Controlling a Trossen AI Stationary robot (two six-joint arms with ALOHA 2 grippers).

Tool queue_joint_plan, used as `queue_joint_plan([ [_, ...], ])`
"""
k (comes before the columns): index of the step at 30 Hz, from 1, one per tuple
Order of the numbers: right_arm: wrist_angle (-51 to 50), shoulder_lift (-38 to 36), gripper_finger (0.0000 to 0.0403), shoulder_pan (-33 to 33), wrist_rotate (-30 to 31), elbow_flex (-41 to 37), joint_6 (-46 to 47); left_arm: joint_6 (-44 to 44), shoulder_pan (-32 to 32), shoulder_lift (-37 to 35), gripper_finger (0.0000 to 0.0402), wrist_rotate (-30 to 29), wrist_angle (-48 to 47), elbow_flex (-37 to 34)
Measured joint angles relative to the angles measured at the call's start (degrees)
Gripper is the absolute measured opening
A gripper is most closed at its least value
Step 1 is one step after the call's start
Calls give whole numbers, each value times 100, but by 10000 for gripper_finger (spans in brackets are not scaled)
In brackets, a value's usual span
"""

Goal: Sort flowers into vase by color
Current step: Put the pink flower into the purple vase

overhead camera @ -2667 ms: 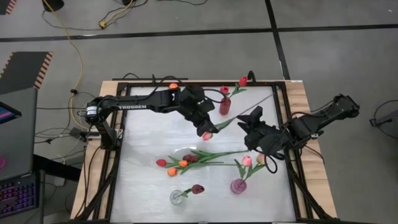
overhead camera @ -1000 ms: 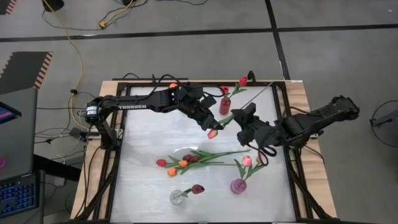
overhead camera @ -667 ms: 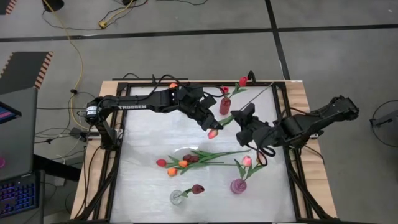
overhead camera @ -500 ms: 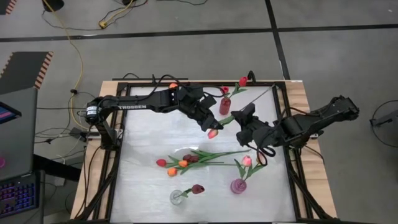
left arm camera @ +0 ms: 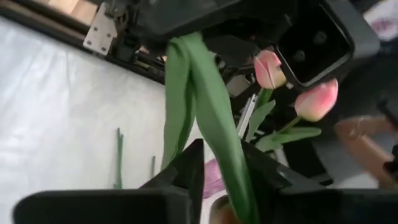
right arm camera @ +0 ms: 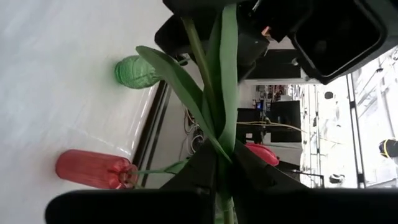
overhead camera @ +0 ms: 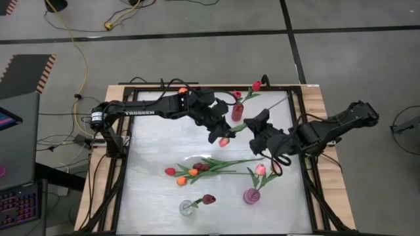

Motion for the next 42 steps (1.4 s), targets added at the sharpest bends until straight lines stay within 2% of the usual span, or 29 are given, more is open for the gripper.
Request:
queue_joint_plan([
  [8,-7,0,56,199,6,0,270,1142,32,0,132,41,-7,0],
  [13,-33,-71,56,283,17,0,346,1457,102,0,140,133,-10,0],
  [17,-110,-144,56,292,15,0,750,1675,130,-118,140,176,-63,-1],
  [25,-395,-641,55,447,24,-1,1609,2583,-5,-618,135,-787,-925,-2],
  [29,-596,-1008,55,570,31,0,2241,2900,-142,-820,132,-946,-1229,-8],
  [32,-923,-1282,55,696,26,0,2809,3032,-246,-991,132,-960,-1194,-191],
  [36,-1392,-1642,55,918,26,0,3621,3046,-348,-1258,132,-1261,-1070,-573],
  [42,-1890,-2005,55,1364,174,-66,4900,2870,-462,-1819,132,-1542,-495,-1481],
])
